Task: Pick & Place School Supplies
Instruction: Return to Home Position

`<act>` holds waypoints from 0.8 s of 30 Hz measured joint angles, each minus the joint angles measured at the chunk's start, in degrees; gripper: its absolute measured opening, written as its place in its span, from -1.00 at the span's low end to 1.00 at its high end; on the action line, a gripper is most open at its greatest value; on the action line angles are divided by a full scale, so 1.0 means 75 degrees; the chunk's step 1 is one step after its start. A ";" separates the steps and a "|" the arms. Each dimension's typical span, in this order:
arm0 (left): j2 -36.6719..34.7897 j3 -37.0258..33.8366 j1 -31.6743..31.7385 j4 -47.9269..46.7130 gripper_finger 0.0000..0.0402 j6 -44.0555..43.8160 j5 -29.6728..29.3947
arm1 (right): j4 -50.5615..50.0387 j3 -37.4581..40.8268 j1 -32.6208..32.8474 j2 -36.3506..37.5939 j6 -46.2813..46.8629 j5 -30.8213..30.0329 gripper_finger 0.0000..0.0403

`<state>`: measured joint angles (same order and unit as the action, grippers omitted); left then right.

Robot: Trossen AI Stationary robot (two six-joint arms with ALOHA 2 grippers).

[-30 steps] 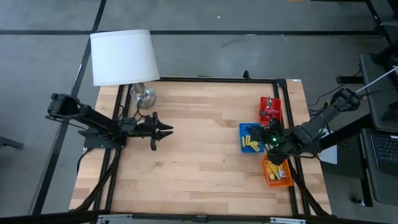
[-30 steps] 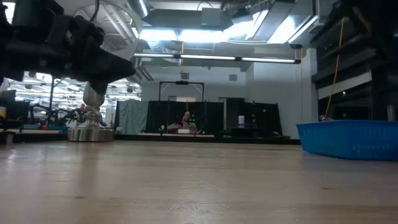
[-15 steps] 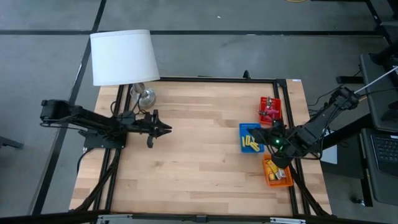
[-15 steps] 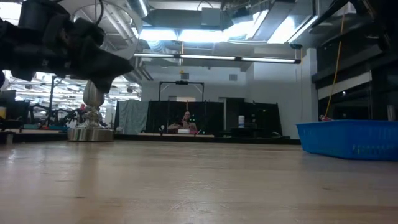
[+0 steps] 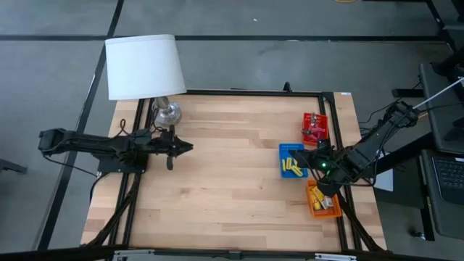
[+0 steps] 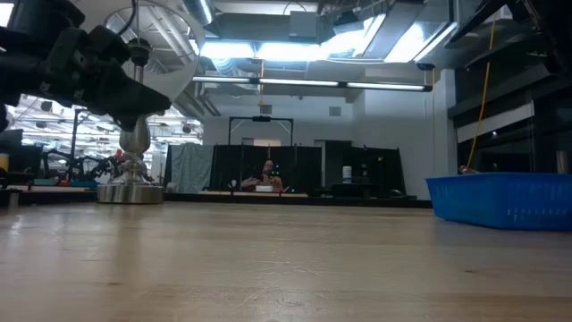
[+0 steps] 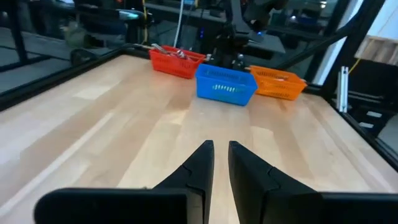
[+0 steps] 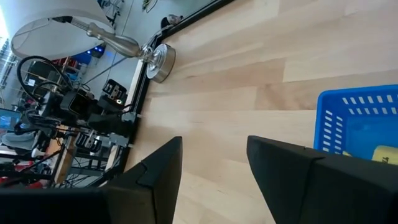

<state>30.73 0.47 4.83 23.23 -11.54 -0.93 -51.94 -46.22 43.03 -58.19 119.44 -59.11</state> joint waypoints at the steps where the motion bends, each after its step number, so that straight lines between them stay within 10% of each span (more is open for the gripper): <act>1: -0.0324 0.0000 -0.0029 -0.0308 -0.79 0.0023 -0.0069 | -0.0001 0.0000 0.0000 0.0011 -0.0060 -0.0002 -0.08; 12: -0.3451 0.0000 -0.0716 -0.2829 -0.79 0.0392 -0.1042 | -0.0008 0.0000 0.0219 0.0231 -0.0835 -0.0290 -0.08; 24: -0.3255 0.0000 -0.0677 -0.2790 -0.79 0.0649 -0.1103 | 0.0175 0.0000 0.1173 0.1035 -0.4119 -0.0559 -0.08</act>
<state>6.31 0.47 -0.25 2.30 -6.68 -9.20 -50.63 -46.22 51.83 -50.43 88.54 -63.30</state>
